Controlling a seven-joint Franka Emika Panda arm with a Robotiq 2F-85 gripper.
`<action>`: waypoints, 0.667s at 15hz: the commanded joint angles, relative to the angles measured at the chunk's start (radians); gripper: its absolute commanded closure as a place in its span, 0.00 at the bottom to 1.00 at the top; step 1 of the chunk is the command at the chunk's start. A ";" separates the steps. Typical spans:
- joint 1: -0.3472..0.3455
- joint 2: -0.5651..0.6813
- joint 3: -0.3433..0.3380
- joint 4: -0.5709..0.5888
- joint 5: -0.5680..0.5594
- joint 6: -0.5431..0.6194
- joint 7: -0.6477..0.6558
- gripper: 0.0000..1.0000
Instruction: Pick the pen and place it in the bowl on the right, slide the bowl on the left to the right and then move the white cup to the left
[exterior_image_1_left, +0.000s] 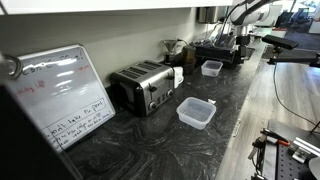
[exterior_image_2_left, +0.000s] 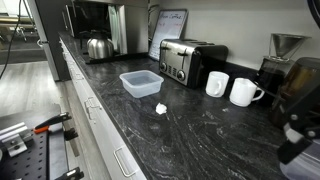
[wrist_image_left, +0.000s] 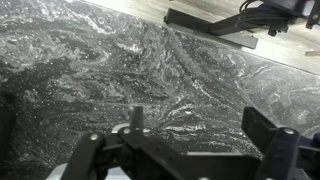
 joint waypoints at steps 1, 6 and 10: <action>0.027 0.006 -0.033 0.008 0.015 -0.005 -0.009 0.00; 0.066 -0.041 -0.033 -0.062 -0.043 0.062 -0.091 0.00; 0.124 -0.086 -0.038 -0.139 -0.133 0.093 -0.223 0.00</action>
